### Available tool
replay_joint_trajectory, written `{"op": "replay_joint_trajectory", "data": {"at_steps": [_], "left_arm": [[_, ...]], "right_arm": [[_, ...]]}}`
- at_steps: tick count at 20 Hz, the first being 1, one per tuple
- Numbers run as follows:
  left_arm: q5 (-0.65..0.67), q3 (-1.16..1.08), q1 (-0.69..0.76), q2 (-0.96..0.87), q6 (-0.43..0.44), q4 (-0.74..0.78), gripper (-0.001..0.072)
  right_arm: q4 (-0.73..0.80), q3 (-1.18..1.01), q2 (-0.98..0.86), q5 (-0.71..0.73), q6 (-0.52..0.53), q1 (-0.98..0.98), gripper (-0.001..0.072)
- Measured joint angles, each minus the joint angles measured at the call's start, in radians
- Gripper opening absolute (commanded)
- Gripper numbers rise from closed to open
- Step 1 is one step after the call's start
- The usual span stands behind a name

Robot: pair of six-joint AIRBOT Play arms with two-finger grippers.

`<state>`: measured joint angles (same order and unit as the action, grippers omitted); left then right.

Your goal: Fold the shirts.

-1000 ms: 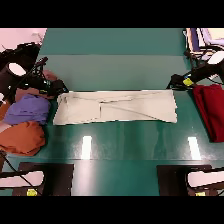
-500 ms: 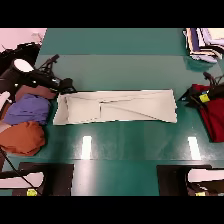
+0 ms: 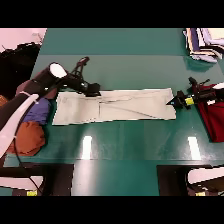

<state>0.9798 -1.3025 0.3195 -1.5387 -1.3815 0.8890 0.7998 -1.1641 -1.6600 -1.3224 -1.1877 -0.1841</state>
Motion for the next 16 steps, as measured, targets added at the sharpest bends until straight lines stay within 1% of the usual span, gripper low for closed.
{"op": "replay_joint_trajectory", "data": {"at_steps": [4,7,12,16], "left_arm": [[-0.003,-0.115,0.079,-0.122,-0.024,0.0,0.0023],[0.002,-0.2,0.129,-0.215,-0.045,0.001,0.0024],[0.002,-0.298,0.2,-0.333,-0.074,0.0,0.0023],[-0.027,-0.321,0.22,-0.365,-0.092,-0.004,0.0024]], "right_arm": [[-0.047,-0.127,0.076,-0.052,0.004,0.023,0.0017],[-0.091,-0.239,0.155,-0.079,-0.027,0.057,0.0017],[-0.12,-0.423,0.213,-0.095,-0.079,0.196,0.0017],[-0.125,-0.523,0.224,-0.077,-0.103,0.317,0.0018]]}}
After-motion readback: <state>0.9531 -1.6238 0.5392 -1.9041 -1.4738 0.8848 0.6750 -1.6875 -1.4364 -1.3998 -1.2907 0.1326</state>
